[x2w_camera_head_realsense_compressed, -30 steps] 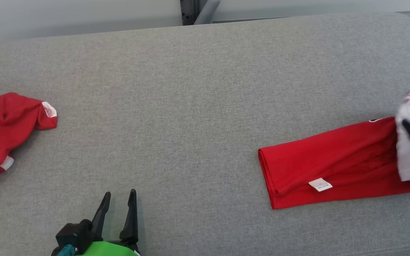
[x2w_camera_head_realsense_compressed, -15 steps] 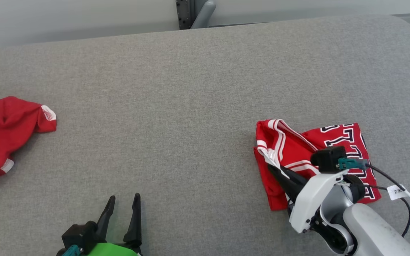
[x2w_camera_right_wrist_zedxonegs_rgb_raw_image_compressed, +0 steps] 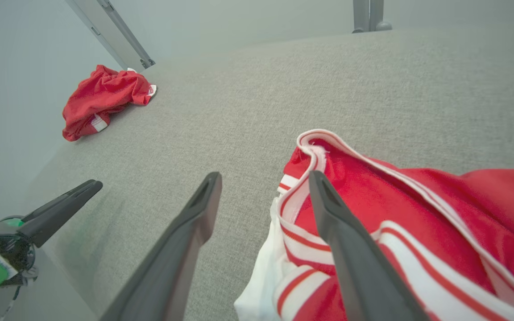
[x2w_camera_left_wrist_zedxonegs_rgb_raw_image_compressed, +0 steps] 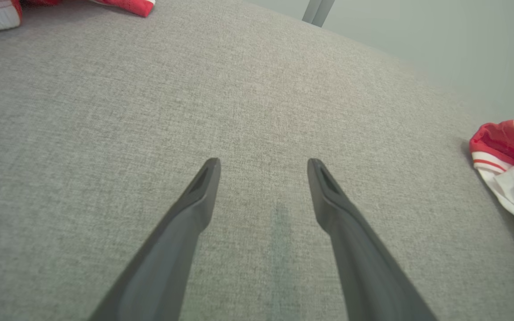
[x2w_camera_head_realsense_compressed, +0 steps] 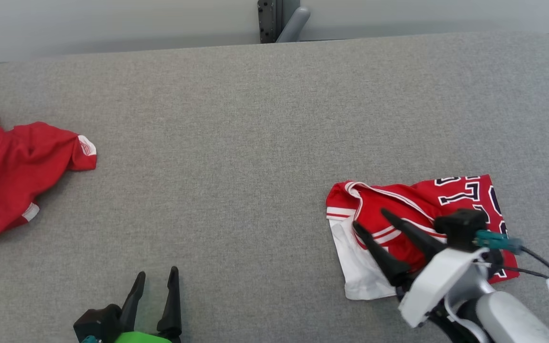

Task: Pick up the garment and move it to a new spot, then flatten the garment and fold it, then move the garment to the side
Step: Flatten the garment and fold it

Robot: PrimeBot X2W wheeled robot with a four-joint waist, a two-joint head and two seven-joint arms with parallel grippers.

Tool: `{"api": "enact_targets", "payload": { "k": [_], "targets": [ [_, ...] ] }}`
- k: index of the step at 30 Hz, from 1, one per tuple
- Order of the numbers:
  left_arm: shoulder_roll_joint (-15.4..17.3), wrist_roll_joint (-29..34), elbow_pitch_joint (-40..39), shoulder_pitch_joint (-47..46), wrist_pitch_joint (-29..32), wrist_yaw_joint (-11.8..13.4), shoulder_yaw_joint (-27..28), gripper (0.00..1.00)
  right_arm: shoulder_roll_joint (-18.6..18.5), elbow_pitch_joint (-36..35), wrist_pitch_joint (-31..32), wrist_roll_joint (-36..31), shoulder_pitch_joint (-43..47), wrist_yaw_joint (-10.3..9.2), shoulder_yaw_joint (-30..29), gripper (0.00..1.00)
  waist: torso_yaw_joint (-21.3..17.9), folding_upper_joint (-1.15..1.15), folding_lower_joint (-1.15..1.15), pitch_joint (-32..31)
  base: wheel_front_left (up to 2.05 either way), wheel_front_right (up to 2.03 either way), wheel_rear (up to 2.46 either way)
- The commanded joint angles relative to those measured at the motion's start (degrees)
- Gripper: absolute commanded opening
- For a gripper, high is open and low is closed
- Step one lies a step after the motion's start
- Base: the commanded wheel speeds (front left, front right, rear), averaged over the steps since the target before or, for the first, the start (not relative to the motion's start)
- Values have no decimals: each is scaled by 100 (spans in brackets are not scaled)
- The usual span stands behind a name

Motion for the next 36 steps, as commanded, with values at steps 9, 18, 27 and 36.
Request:
{"api": "enact_targets", "payload": {
  "k": [9,18,27,36],
  "targets": [
    [-10,40,-25,143,-1,-35,84,100,11,-433,-798,-1034,729,1,-2266,100,-157,26,0,-185,0,0,0],
    [-13,71,129,-75,-1,-58,-98,100,218,1666,-1937,-2087,101,-2,-2268,0,-155,26,0,-172,0,0,0],
    [3,104,265,-195,-1,-90,-112,100,521,3289,-2227,-2670,-759,-4,-1726,0,-34,26,0,-94,0,0,0],
    [3,73,357,-262,-1,-97,-103,100,719,3354,-2231,-2934,-768,-4,-749,0,132,26,0,-24,0,0,0]
  ]
}}
